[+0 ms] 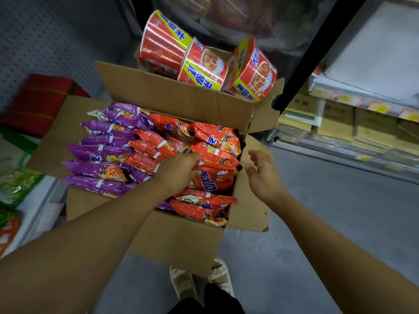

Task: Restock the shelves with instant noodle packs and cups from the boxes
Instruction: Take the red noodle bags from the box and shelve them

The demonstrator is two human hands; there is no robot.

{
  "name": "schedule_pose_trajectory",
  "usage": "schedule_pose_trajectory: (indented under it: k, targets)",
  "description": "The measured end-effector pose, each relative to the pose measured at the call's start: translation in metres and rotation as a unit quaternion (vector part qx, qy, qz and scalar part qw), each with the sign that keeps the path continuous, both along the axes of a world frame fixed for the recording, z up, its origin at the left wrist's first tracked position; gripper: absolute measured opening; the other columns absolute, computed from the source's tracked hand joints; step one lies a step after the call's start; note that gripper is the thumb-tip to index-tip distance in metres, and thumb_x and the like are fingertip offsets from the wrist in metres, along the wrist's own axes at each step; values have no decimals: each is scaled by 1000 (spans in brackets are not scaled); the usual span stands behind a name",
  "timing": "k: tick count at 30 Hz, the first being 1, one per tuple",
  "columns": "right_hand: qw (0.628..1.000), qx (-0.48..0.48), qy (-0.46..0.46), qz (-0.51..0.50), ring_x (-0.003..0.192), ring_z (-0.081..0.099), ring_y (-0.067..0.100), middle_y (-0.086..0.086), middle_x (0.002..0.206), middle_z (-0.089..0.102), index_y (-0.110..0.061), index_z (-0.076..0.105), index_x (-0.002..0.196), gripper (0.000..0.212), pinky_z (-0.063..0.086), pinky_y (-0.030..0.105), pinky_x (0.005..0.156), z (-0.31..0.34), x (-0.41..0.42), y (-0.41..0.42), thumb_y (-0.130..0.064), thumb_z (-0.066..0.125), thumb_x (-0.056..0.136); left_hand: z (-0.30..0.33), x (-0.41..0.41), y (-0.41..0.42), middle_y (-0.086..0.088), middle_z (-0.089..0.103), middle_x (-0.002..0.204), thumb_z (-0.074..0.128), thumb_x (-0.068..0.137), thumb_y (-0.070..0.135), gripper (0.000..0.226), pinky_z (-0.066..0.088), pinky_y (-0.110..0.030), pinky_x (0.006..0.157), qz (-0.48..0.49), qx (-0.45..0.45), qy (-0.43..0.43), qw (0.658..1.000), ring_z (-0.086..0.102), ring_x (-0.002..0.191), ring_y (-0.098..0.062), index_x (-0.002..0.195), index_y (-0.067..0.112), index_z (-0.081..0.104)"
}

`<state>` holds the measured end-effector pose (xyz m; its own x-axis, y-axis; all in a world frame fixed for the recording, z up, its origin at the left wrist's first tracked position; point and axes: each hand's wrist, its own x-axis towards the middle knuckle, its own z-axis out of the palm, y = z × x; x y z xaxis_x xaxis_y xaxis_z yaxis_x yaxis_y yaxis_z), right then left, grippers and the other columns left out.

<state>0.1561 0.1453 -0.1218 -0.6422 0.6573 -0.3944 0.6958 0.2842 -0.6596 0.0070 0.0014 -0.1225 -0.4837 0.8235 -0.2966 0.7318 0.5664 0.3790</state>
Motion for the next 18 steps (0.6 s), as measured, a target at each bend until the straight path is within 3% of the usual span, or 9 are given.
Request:
schedule_pose_trajectory:
  k: [4, 8, 10, 12, 14, 16, 18]
  targets:
    - [1000, 11, 24, -5, 128, 42, 26, 11, 139, 45, -9, 43, 136, 37, 35, 42, 107, 21, -3, -1, -16, 42, 100, 29, -7, -2, -10, 66, 101, 57, 95, 24, 31, 41, -31, 67, 37, 50, -7, 998, 61, 93, -30, 125, 15, 55]
    - [997, -10, 33, -64, 125, 46, 25, 12, 139, 46, -7, 39, 140, 49, 39, 39, 104, 36, -10, -3, -30, 48, 98, 47, -18, -8, -2, 56, 73, 54, 96, 22, 32, 44, -32, 62, 106, 111, -45, 987, 61, 77, -28, 126, 9, 53]
    - [991, -73, 31, -110, 128, 45, 25, 11, 144, 42, -10, 29, 145, 66, 40, 39, 102, 41, -14, -5, -41, 54, 93, 50, -24, -9, -3, 62, 77, 52, 97, 19, 27, 44, -30, 62, 161, 152, -95, 971, 60, 73, -22, 121, 7, 55]
    - [972, -170, 51, -152, 130, 43, 26, 12, 148, 36, -12, 18, 149, 79, 40, 36, 97, 45, -17, -9, -42, 60, 90, 55, -25, -8, -8, 68, 98, 51, 98, 16, 19, 50, -32, 75, 230, 204, -184, 934, 63, 86, -21, 114, 10, 57]
    - [953, -237, 83, -172, 119, 53, 20, 8, 140, 43, -8, 16, 149, 82, 42, 29, 86, 44, -19, -11, -35, 65, 88, 59, -22, -4, -5, 66, 103, 49, 99, 15, 16, 48, -30, 77, 290, 231, -252, 894, 63, 91, -20, 112, 14, 57]
    - [941, -263, 128, -171, 92, 66, 7, 0, 123, 58, -6, 31, 143, 74, 50, 21, 72, 38, -19, -12, -31, 69, 85, 59, -17, 2, 1, 65, 99, 48, 99, 18, 15, 45, -25, 70, 325, 236, -306, 863, 61, 85, -13, 111, 16, 58]
    - [933, -263, 166, -181, 79, 70, 4, -4, 106, 68, -12, 48, 130, 55, 54, 20, 62, 32, -20, -11, -31, 71, 83, 53, -10, 8, 4, 65, 97, 48, 99, 22, 12, 47, -24, 70, 344, 227, -339, 846, 61, 86, -12, 104, 21, 60]
